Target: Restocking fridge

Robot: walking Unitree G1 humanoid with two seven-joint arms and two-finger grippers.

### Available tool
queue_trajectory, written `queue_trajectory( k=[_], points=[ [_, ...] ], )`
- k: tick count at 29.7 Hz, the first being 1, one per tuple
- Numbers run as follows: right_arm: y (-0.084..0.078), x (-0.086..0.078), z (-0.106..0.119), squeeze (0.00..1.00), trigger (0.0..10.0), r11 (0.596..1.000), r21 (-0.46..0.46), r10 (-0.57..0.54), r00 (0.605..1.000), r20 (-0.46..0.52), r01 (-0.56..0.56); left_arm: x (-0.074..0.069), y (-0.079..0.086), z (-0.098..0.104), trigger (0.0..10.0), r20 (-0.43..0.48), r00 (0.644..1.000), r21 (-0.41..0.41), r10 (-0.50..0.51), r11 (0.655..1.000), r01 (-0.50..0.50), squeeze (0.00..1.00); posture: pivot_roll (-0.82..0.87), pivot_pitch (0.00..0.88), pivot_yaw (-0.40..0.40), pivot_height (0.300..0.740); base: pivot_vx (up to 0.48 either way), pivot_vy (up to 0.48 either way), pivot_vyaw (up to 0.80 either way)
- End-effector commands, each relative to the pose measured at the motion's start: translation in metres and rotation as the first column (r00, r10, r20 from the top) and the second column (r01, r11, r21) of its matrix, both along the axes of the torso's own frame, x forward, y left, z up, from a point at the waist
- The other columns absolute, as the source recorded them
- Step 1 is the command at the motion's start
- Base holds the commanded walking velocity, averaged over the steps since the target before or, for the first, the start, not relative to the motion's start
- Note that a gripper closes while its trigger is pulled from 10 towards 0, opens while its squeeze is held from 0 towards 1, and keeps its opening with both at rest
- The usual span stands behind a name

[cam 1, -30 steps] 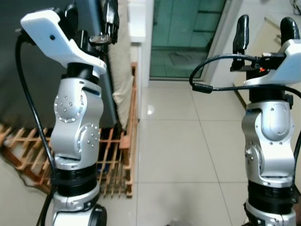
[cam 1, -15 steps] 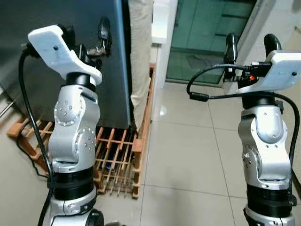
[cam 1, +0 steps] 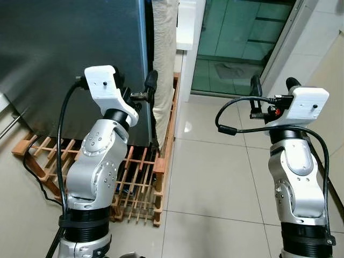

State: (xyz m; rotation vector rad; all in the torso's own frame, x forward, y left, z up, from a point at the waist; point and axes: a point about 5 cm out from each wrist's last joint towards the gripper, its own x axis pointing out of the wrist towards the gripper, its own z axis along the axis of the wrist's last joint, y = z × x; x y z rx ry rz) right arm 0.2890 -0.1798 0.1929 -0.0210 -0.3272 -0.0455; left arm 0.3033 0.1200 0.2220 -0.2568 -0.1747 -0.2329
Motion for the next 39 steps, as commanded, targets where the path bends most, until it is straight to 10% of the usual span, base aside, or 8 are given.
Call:
queue_trajectory(
  k=[1, 39],
  points=[
    [-0.003, 0.000, -0.006, 0.00, 10.0, 1.000, 0.001, -0.018, 0.999, -0.027, 0.018, 0.000, -0.005, 0.000, 10.0, -0.014, 0.999, 0.002, -0.031, 1.000, 0.031, 0.00, -0.12, 0.000, -0.001, 0.740, 0.000, 0.000, 0.00],
    [0.012, 0.009, -0.025, 0.00, 10.0, 1.000, -0.014, 0.012, 0.996, -0.085, -0.013, 0.023, -0.036, -0.027, 10.0, -0.139, 0.989, -0.063, -0.057, 0.997, 0.049, 0.00, -0.12, 0.000, -0.011, 0.740, 0.000, 0.000, 0.00]
  ],
)
